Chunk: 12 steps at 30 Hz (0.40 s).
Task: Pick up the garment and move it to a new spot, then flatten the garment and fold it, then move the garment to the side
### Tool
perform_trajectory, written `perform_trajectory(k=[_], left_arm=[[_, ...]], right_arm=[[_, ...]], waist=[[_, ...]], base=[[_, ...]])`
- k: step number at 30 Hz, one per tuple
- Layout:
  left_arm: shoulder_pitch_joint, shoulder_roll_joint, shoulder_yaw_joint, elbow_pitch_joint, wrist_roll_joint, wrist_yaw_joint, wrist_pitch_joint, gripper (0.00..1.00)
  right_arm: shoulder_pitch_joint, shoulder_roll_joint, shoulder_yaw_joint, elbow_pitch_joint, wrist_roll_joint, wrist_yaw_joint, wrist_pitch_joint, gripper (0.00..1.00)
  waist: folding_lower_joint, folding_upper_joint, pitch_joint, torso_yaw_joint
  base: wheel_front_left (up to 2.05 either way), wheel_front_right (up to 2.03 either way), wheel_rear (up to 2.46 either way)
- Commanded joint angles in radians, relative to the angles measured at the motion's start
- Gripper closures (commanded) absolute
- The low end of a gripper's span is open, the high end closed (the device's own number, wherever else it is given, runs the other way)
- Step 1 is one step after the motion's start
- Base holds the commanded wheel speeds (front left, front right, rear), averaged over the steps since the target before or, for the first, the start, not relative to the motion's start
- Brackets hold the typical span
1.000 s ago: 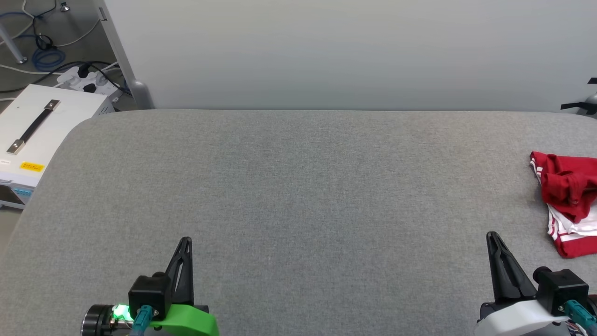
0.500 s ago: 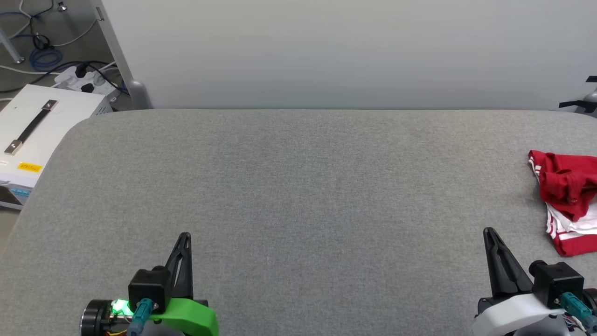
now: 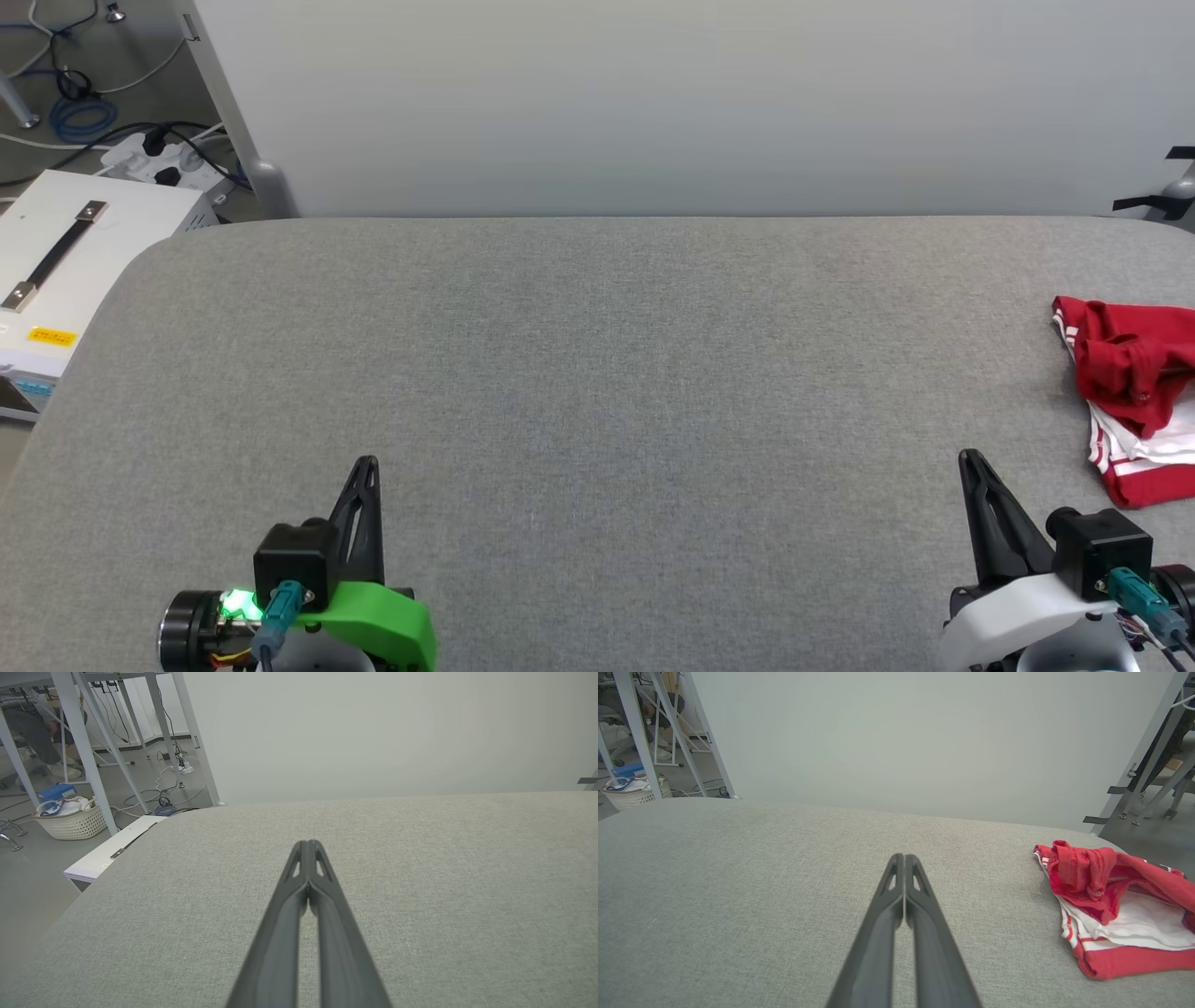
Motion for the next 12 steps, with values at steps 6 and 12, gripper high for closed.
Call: perform_trajectory(k=[6,12], left_arm=[[-0.025,-0.005,0.008,-0.006,0.013,-0.005,0.019,1.00],[-0.034,-0.008,0.015,-0.010,0.017,-0.006,0.039,1.00]], right_arm=[[-0.027,0.005,0.004,0.002,-0.013,0.000,0.016,1.00],[-0.038,0.006,0.008,0.004,-0.021,0.000,0.036,1.00]], waist=[[0.0000,0.0000,0.001,-0.003],[0.0000,0.0000,0.003,-0.007]], base=[[0.00,0.00,0.00],[0.00,0.00,0.00]])
